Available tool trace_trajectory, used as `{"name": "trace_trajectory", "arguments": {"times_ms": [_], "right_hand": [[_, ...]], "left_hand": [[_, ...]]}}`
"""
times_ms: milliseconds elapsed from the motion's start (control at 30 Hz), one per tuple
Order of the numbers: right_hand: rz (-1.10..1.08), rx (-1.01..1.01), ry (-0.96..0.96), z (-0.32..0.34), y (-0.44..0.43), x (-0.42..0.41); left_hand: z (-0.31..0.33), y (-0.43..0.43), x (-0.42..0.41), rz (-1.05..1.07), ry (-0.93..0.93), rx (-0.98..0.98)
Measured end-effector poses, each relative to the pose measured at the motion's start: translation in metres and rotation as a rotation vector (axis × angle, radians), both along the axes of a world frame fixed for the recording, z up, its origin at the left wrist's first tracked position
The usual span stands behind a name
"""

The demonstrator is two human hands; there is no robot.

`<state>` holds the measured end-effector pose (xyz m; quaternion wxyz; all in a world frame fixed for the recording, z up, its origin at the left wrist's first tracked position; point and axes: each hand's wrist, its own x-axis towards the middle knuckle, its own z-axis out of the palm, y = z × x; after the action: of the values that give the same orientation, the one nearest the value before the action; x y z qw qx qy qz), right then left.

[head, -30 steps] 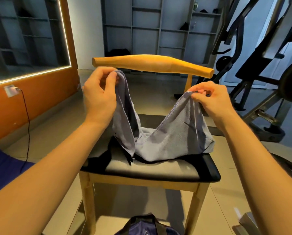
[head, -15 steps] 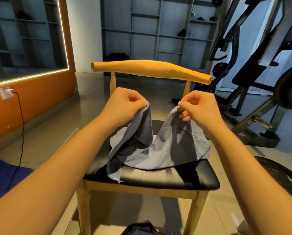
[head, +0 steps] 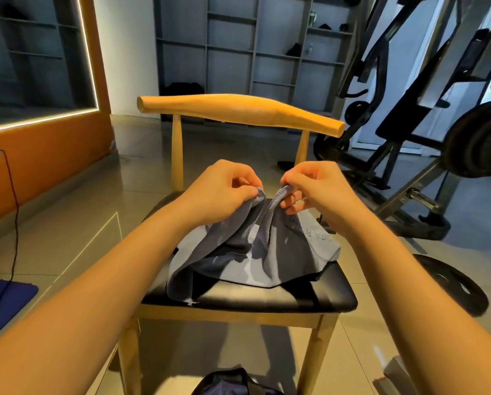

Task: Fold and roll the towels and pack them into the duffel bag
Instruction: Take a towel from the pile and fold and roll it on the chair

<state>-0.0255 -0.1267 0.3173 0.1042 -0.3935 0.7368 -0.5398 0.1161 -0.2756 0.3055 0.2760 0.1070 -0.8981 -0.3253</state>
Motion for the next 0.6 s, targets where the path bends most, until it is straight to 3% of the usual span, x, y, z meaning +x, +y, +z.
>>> {"name": "trace_trajectory", "arguments": {"times_ms": [233,600], "right_hand": [[0.077,0.05,-0.044,0.001,0.009,0.0],[0.035,0.093,0.11,-0.005,0.004,0.007]], "left_hand": [[-0.003,-0.003,-0.002,-0.068,0.011,-0.077],[-0.011,0.007,-0.014,-0.105,0.181,-0.118]]}}
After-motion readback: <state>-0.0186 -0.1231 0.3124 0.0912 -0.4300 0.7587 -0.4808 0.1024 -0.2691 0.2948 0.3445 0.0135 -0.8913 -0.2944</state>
